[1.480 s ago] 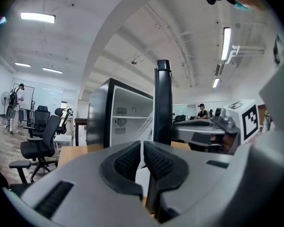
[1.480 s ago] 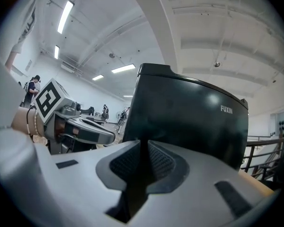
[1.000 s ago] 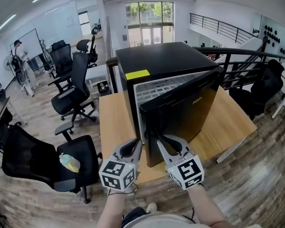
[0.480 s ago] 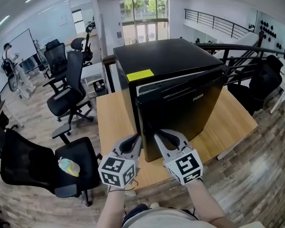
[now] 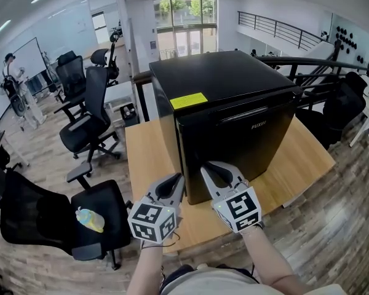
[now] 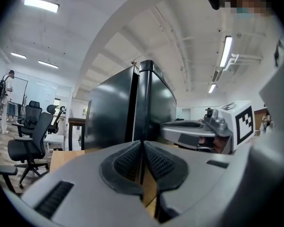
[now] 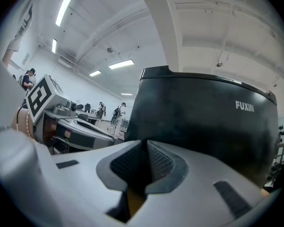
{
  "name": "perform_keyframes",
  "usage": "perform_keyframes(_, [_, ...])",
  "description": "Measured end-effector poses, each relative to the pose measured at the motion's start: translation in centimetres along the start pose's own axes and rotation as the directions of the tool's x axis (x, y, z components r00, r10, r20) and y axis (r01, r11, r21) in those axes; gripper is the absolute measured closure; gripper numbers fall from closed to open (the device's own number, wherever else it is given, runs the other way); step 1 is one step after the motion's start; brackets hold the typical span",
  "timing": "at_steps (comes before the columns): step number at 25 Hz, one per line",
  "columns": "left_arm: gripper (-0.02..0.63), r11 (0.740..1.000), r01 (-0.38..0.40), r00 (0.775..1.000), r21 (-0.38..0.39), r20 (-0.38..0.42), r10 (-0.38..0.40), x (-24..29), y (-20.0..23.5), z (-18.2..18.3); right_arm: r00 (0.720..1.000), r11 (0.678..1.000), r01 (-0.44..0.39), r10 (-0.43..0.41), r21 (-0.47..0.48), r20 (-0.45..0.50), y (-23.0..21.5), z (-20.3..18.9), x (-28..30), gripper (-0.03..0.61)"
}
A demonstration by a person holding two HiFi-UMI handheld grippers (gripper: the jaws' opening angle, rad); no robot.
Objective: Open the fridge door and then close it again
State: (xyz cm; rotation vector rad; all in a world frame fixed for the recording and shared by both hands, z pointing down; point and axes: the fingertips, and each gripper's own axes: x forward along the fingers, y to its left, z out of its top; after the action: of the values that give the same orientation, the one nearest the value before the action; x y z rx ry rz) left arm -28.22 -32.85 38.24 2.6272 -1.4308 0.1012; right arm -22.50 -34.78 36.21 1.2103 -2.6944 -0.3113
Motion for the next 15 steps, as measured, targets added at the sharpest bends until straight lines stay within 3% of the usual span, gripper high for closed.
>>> perform_keyframes(6, [0.592,1.0,0.003,1.0,-0.006,-0.005,-0.003,0.3,0.5,-0.4,0.999,0.999,0.042,-0.042,-0.001,-0.005,-1.0,-0.3,0.8,0.568])
perform_keyframes(15, [0.592,1.0,0.001,1.0,0.008,0.012,-0.001,0.1,-0.6,-0.1,1.0,0.999,0.026,-0.027,0.032,0.014,-0.4,0.3,-0.5,0.569])
